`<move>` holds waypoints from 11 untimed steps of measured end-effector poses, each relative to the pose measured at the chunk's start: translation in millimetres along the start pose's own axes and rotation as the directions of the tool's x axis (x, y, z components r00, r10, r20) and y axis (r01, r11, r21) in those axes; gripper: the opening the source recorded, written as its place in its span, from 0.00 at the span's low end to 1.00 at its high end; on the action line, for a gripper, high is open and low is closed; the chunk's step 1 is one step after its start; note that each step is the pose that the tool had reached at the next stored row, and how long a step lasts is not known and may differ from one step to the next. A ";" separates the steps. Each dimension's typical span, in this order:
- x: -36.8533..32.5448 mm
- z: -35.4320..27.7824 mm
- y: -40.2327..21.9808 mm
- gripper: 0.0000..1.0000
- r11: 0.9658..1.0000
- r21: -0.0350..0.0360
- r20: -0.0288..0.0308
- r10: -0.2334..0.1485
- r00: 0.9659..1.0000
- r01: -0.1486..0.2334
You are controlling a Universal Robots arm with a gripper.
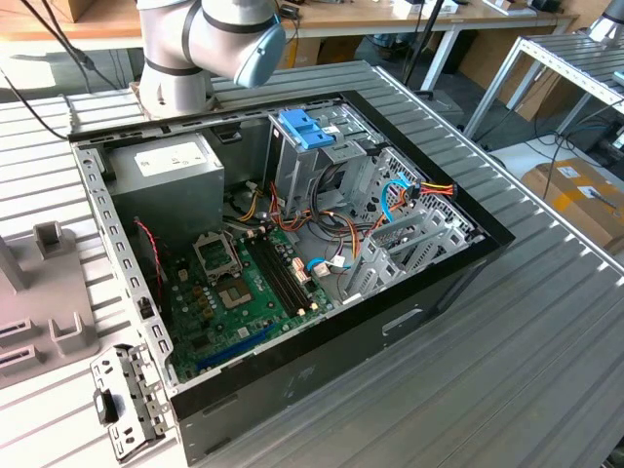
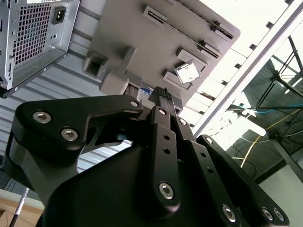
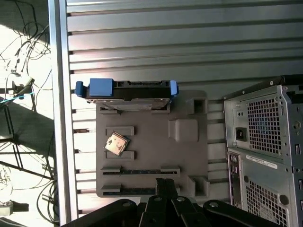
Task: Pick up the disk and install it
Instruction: 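Reach for the disk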
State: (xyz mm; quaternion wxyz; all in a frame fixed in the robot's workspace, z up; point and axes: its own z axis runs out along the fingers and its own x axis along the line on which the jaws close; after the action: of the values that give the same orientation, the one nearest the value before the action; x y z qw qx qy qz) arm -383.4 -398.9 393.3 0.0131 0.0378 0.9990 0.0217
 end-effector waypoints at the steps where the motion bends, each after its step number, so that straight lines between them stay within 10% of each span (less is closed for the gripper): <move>1: 1.1 0.0 -0.1 0.11 1.000 0.000 0.000 0.000 1.000 0.000; 11: 13.7 -0.3 -1.0 0.11 1.000 0.000 0.000 0.000 1.000 0.000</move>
State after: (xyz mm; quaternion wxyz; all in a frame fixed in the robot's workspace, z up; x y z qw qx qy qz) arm -397.1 -398.9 393.3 0.0131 0.0379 0.9990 0.0217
